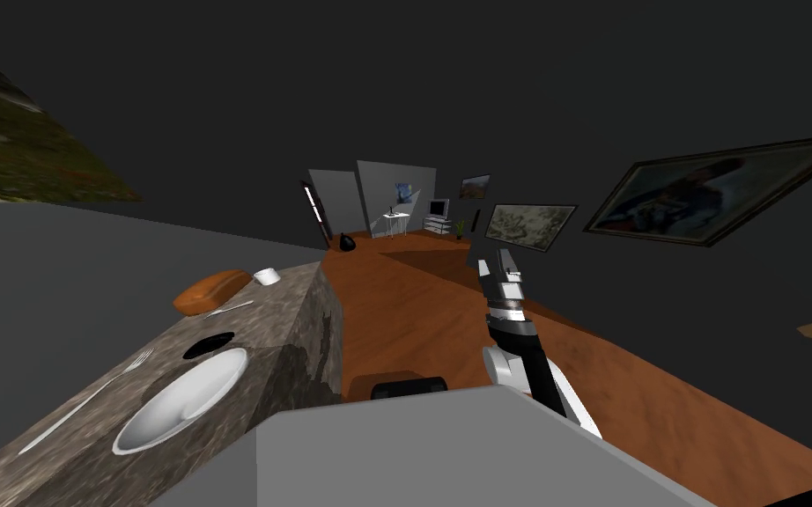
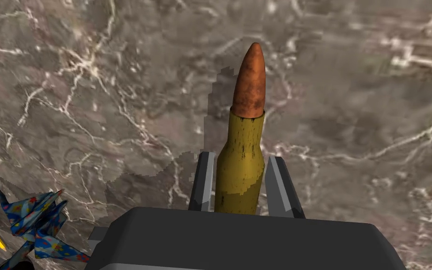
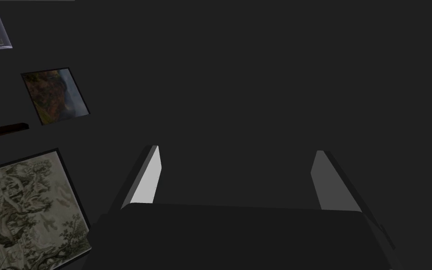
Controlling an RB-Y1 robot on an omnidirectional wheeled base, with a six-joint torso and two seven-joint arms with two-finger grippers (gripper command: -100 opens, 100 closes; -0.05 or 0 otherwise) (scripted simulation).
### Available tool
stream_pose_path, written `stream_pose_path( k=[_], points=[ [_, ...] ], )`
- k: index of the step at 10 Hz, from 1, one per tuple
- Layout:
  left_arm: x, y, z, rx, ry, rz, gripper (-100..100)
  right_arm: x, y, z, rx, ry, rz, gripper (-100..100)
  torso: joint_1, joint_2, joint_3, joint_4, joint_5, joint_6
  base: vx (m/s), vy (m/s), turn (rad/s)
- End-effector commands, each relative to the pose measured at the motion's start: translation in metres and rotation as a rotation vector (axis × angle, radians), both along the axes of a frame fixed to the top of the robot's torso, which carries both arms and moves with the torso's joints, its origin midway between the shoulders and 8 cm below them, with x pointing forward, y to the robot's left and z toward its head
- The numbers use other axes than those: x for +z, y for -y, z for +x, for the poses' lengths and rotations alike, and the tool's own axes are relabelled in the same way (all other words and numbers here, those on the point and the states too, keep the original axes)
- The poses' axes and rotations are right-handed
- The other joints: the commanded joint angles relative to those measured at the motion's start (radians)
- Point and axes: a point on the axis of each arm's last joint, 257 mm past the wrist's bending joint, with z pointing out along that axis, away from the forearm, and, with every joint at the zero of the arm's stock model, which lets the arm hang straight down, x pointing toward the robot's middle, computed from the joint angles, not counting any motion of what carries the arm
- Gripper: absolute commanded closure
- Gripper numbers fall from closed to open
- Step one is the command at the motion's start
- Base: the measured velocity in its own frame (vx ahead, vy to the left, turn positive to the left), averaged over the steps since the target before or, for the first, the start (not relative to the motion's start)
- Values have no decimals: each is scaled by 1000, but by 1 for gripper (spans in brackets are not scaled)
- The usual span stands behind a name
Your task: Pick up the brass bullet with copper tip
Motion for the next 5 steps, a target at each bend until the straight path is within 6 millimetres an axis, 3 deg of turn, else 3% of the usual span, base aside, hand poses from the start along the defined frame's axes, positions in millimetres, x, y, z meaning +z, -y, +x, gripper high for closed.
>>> stream_pose_path(
  k=[1,2,3,5],
  points=[
    [0,0,0,0,0,0,100,0,0,0,0,0,0,0,0,0,0,0,0,0,0,0,0],
    [0,0,0,0,0,0,0,0,0,0,0,0,0,0,0,0,0,0,0,0,0,0,0],
    [18,-6,-6,-1,-4,5,100,0,0,0,0,0,0,0,0,0,0,0,0,0,11,-33,2],
    [18,-6,-7,-2,-6,7,100,0,0,0,0,0,0,0,-4,-1,-1,-1,-1,-1,8,-37,6]
  ],
)
